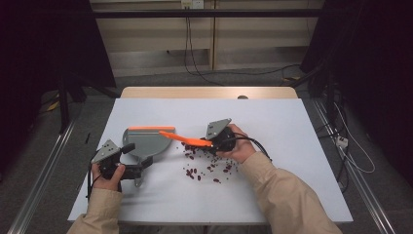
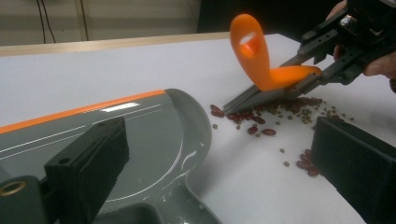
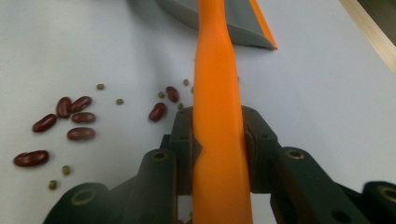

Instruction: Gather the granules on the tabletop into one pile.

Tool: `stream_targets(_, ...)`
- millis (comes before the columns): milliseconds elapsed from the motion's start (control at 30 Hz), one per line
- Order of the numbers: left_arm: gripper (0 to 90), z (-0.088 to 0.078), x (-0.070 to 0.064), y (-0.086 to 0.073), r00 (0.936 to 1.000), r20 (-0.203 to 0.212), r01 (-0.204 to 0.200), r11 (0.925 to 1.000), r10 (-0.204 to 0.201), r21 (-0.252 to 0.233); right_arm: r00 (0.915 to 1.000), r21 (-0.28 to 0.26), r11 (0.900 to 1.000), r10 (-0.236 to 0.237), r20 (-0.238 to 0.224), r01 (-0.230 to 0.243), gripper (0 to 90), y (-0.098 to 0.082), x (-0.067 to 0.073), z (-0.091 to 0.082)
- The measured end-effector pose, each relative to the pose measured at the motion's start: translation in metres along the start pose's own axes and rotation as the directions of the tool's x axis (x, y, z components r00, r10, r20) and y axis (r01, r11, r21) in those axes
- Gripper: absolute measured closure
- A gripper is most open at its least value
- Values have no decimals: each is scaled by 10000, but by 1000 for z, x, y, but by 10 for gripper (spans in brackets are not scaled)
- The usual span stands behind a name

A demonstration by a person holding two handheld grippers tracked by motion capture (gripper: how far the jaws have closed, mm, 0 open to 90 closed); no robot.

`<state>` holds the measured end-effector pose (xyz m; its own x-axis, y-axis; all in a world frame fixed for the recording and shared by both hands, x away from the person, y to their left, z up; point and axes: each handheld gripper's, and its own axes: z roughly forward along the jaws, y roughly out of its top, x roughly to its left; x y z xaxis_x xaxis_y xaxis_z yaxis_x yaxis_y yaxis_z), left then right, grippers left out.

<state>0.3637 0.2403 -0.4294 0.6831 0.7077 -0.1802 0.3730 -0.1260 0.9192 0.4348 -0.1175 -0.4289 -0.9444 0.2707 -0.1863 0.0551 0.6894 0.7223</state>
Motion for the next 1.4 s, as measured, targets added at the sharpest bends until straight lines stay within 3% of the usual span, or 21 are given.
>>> stream_targets(200,45,-1,-1,0,10000,6,-32,10000,32,-29,10000,-13,10000,20,94,-20,709,0,6,-6)
stream_targets(300,45,-3,-2,0,9999,82,-133,9999,133,-28,9993,-241,9993,280,237,-274,714,3,3,-9)
stream_targets(433,44,-5,0,-1,9999,47,-97,9999,97,-24,9977,-660,9962,589,340,-565,714,10,-5,-8)
stream_targets(667,44,-5,2,-1,10000,67,-4,10000,4,-37,9941,-794,9936,862,654,-809,714,25,-26,8)
stream_targets(733,44,-5,2,-2,10000,77,10,10000,-10,1,9929,-523,9957,807,871,-763,714,27,-31,17)
stream_targets(833,44,-4,3,-3,10000,92,19,10000,-19,54,9937,-126,9969,783,796,-776,715,27,-35,33)
stream_targets(900,44,-5,3,-3,10000,99,9,10000,-9,38,9946,-436,9950,922,477,-902,714,28,-35,39)
stream_targets(967,44,-5,3,-3,9999,118,-1,10000,0,38,9975,-399,9970,674,193,-665,713,30,-32,41)
stream_targets(1100,44,-4,3,-3,9999,127,-13,10000,12,96,9997,-186,9998,98,-207,-102,711,31,-22,37)
stream_targets(1400,45,-4,1,-3,9999,114,-54,9999,53,143,9945,-316,9989,-365,-980,335,709,24,-4,22)
